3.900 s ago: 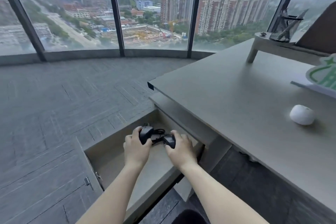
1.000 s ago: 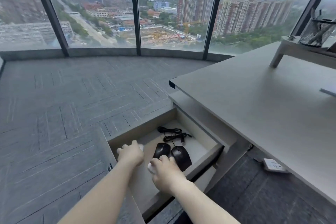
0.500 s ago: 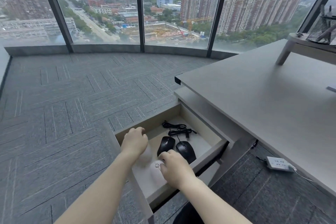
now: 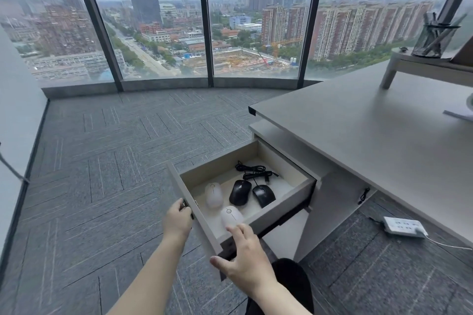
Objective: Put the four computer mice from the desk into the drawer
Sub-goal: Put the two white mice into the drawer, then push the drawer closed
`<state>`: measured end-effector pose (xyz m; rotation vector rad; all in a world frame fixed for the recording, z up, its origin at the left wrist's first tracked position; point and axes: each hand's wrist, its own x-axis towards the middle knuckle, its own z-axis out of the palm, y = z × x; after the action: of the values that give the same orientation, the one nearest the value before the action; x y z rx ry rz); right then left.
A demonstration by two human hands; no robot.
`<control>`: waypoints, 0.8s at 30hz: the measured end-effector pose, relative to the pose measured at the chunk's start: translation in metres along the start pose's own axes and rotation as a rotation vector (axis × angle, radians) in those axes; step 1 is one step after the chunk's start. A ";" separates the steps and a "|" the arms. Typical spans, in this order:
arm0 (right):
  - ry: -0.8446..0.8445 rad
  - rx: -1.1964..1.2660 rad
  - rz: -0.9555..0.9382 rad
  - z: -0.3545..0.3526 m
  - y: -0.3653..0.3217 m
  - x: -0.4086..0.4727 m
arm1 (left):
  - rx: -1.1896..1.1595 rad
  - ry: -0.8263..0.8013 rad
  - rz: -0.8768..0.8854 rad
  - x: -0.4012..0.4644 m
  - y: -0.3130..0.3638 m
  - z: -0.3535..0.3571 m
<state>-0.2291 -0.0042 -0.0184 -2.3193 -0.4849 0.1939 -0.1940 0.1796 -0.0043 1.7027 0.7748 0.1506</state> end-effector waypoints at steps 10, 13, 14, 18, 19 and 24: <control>0.102 0.015 0.107 -0.007 0.018 0.006 | -0.095 -0.115 -0.006 0.011 0.007 0.036; 0.157 0.037 0.157 -0.024 0.034 0.013 | -0.103 -0.169 0.007 0.017 0.016 0.063; 0.171 0.042 0.179 -0.030 0.039 0.016 | -0.116 -0.178 0.019 0.015 0.021 0.073; 0.240 0.101 0.274 -0.053 0.063 0.028 | -0.168 -0.197 0.016 0.016 0.036 0.115; 0.255 0.109 0.301 -0.059 0.068 0.032 | -0.169 -0.201 0.013 0.020 0.037 0.125; 0.339 0.145 0.408 -0.082 0.099 0.049 | -0.189 -0.273 -0.012 0.030 0.048 0.170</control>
<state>-0.1332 -0.1019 -0.0292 -2.2237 0.1687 0.0245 -0.0678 0.0535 -0.0191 1.5007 0.5496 -0.0172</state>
